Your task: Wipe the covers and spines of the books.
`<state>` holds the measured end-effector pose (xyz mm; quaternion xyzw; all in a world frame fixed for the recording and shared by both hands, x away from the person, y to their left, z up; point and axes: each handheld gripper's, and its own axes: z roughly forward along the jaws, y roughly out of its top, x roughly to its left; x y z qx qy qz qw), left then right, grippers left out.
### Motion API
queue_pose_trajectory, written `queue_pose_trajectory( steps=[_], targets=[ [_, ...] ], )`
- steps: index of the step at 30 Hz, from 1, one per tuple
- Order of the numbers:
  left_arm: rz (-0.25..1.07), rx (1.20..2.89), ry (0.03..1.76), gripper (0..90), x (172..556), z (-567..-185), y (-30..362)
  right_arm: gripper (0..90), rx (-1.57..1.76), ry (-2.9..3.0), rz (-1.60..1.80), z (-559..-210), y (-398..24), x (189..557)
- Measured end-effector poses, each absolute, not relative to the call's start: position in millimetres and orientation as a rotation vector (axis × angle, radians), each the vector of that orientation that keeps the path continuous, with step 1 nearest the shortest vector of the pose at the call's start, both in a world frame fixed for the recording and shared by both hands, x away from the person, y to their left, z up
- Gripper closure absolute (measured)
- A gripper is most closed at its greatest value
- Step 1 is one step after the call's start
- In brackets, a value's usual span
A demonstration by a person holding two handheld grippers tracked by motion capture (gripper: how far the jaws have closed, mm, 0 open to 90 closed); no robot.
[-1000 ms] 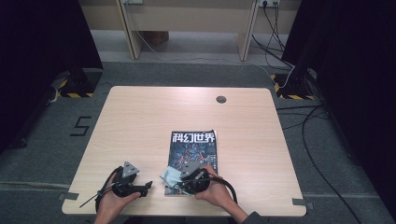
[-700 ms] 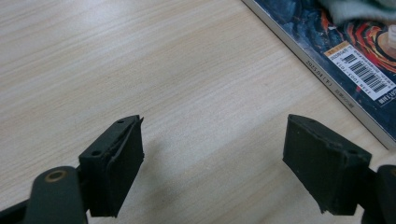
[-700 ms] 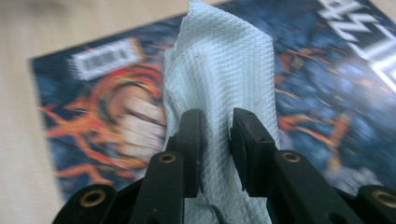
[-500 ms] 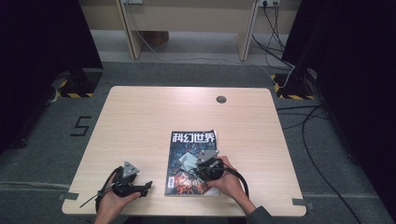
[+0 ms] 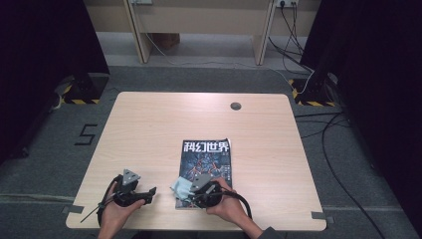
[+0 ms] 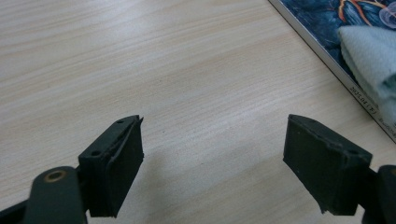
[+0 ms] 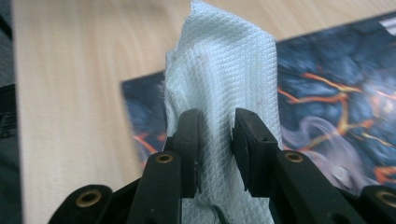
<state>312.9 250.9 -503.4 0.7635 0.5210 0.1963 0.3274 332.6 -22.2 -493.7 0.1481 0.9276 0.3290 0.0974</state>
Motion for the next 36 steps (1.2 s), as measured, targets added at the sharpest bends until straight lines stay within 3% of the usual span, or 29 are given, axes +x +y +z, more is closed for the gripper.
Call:
queue_pose_trajectory(
  steps=[13,36],
  targets=[
    [0.497,2.020,1.354,19.3,312.2,-505.2,247.8,72.0,0.368,2.786,1.004,-494.4,-7.6,316.6],
    [0.516,2.015,1.367,19.2,312.6,-504.1,250.5,72.9,0.415,2.776,0.985,-493.2,-15.8,330.4]
  ],
)
